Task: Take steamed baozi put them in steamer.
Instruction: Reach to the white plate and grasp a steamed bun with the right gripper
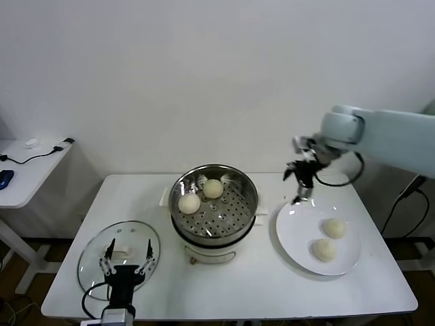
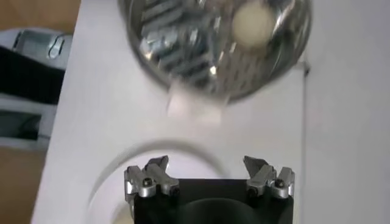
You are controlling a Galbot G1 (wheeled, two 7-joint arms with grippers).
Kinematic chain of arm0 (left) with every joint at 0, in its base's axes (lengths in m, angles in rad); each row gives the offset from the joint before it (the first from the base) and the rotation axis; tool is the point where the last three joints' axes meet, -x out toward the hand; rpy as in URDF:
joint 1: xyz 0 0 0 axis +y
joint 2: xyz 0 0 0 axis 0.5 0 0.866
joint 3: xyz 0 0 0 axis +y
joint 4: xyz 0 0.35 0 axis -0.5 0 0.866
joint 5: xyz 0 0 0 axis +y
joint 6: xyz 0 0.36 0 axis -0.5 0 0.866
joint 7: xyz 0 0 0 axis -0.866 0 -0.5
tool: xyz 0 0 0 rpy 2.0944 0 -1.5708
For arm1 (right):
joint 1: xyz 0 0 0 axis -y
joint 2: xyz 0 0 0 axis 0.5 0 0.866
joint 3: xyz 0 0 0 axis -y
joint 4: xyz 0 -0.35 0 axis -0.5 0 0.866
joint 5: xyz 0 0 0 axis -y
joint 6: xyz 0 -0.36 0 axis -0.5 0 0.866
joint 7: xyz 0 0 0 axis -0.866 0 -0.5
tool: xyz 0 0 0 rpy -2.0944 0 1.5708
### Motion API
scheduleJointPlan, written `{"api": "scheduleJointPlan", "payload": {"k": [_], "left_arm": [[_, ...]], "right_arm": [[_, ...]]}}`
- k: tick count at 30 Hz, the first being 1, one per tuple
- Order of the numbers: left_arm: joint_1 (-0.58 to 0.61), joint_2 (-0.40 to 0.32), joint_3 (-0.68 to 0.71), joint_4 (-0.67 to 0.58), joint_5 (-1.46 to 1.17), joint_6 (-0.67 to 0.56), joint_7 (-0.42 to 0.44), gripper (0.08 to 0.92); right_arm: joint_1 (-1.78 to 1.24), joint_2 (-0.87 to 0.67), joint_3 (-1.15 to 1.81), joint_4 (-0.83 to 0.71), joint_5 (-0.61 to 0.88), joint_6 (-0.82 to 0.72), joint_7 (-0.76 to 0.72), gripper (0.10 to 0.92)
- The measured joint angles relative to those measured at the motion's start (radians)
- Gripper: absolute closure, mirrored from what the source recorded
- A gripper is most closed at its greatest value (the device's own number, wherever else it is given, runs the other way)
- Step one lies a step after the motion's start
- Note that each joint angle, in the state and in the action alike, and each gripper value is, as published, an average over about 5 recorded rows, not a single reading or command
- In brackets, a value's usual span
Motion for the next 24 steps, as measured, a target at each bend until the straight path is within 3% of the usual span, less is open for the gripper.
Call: {"api": "scheduleJointPlan", "payload": {"k": [9, 24], "left_arm": [[0.005, -0.005, -0.012, 0.008, 0.002, 0.001, -0.002, 0.177], [0.005, -0.006, -0.02, 0.028, 0.004, -0.002, -0.004, 0.177]], "right_arm": [[-0.219, -0.111, 0.122, -0.022, -0.151, 0.007, 0.004, 0.203], [-0.462, -0.118, 0.273, -0.109, -0.271, -0.002, 0.022, 0.203]]}}
